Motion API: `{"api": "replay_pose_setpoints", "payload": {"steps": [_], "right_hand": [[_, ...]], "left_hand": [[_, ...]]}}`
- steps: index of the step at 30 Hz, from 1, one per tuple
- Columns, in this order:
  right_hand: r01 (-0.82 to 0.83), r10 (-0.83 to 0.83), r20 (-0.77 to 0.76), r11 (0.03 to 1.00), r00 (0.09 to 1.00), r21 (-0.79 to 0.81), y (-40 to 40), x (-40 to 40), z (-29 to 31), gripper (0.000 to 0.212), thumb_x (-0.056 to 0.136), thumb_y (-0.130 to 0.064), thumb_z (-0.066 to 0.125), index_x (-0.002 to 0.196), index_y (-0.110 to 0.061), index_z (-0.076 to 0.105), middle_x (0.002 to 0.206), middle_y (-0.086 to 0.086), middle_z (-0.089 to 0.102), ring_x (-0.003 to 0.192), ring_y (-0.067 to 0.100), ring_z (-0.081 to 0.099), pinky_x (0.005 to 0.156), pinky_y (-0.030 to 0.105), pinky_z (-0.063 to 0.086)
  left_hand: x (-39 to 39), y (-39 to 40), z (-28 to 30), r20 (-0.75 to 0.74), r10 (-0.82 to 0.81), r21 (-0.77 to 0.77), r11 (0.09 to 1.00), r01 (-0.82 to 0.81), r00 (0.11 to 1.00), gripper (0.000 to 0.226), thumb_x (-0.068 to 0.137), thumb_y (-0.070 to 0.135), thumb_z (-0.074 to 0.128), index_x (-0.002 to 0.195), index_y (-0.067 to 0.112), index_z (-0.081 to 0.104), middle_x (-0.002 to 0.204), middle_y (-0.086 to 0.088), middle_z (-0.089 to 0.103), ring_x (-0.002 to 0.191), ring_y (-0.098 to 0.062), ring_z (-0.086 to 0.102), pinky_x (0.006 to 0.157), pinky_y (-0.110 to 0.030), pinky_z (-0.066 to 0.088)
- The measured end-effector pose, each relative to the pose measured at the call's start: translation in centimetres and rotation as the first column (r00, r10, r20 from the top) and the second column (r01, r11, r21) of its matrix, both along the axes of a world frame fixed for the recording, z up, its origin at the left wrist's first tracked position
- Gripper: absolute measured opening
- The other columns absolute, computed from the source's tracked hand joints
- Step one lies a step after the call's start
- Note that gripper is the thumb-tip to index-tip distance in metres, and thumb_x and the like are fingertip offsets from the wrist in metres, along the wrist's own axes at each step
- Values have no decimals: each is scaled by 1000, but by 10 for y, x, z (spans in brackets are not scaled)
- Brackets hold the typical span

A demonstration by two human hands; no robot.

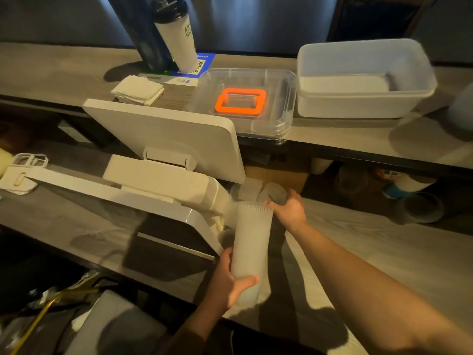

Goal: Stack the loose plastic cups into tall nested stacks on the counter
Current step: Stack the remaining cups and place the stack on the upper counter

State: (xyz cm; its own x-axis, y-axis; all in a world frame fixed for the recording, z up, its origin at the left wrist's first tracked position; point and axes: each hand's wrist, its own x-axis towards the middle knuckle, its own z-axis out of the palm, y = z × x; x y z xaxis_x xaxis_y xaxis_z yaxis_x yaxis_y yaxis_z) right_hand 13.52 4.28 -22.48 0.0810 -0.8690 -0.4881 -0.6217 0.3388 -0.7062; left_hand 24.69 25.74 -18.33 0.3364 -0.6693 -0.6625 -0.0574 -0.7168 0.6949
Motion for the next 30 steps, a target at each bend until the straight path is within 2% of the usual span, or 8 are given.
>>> {"api": "replay_pose_setpoints", "payload": {"steps": [5, 9, 14, 18, 21, 23, 26, 30], "right_hand": [[4, -3, -8, 1000, 1000, 20, 4, -7, -1, 92, 79, -51, 77, 153, -19, 33, 158, 9, 36, 142, 33, 39, 110, 53, 44], [62, -63, 16, 997, 998, 57, 14, -16, 5, 75, 80, -47, 77, 142, -19, 45, 147, 8, 47, 129, 29, 52, 103, 44, 50], [121, -129, 88, 988, 988, 93, 35, -41, 14, 73, 87, -33, 76, 147, -11, 40, 147, 10, 48, 134, 30, 48, 103, 38, 45], [168, -191, 153, 974, 970, 151, 50, -65, 19, 74, 88, -30, 76, 148, -9, 39, 148, 11, 45, 133, 31, 47, 102, 38, 43], [173, -215, 182, 960, 960, 218, 57, -84, 20, 67, 86, -33, 76, 141, -9, 46, 138, 10, 52, 119, 28, 52, 92, 35, 43], [191, -243, 213, 952, 946, 237, 62, -94, 22, 60, 86, -35, 75, 135, -10, 51, 133, 11, 56, 117, 28, 54, 93, 37, 46], [239, -287, 317, 954, 904, 182, 67, -104, 32, 45, 90, -28, 69, 130, -13, 54, 128, 9, 57, 118, 30, 55, 101, 48, 50], [227, -253, 453, 968, 855, 110, 67, -108, 66, 41, 93, -32, 65, 132, -21, 56, 128, 3, 56, 116, 24, 55, 96, 44, 52]], "left_hand": [[0, -1, 8, 10, -13, -12, 1000, 13, 1000, 105, 60, 35, 90, 147, 29, 31, 139, 4, 50, 125, -17, 51, 108, -50, 45], [1, 1, 12, 19, -24, -14, 1000, 24, 1000, 104, 66, 33, 89, 150, 29, 27, 140, 3, 47, 127, -20, 50, 107, -53, 45], [1, 4, 20, 35, -63, -12, 998, 64, 997, 120, 49, 53, 85, 151, 30, 25, 141, 3, 47, 125, -20, 51, 104, -53, 48], [-3, 8, 25, 75, -99, -31, 994, 102, 992, 99, 64, 39, 88, 144, 33, 30, 137, 4, 49, 123, -18, 52, 103, -52, 49], [-5, 13, 26, 103, -138, -28, 990, 141, 985, 99, 59, 48, 87, 138, 39, 29, 136, 5, 50, 121, -17, 53, 102, -51, 50], [-5, 16, 24, 101, -141, -27, 989, 144, 985, 105, 53, 53, 86, 141, 40, 29, 136, 5, 50, 121, -18, 53, 102, -52, 50], [-7, 19, 23, 80, -138, -38, 989, 141, 987, 106, 59, 44, 88, 147, 34, 28, 138, 4, 50, 123, -21, 53, 103, -54, 48], [-9, 22, 18, 84, -155, -45, 986, 160, 984, 117, 50, 51, 89, 148, 35, 27, 141, 4, 50, 122, -20, 54, 103, -54, 48]]}}
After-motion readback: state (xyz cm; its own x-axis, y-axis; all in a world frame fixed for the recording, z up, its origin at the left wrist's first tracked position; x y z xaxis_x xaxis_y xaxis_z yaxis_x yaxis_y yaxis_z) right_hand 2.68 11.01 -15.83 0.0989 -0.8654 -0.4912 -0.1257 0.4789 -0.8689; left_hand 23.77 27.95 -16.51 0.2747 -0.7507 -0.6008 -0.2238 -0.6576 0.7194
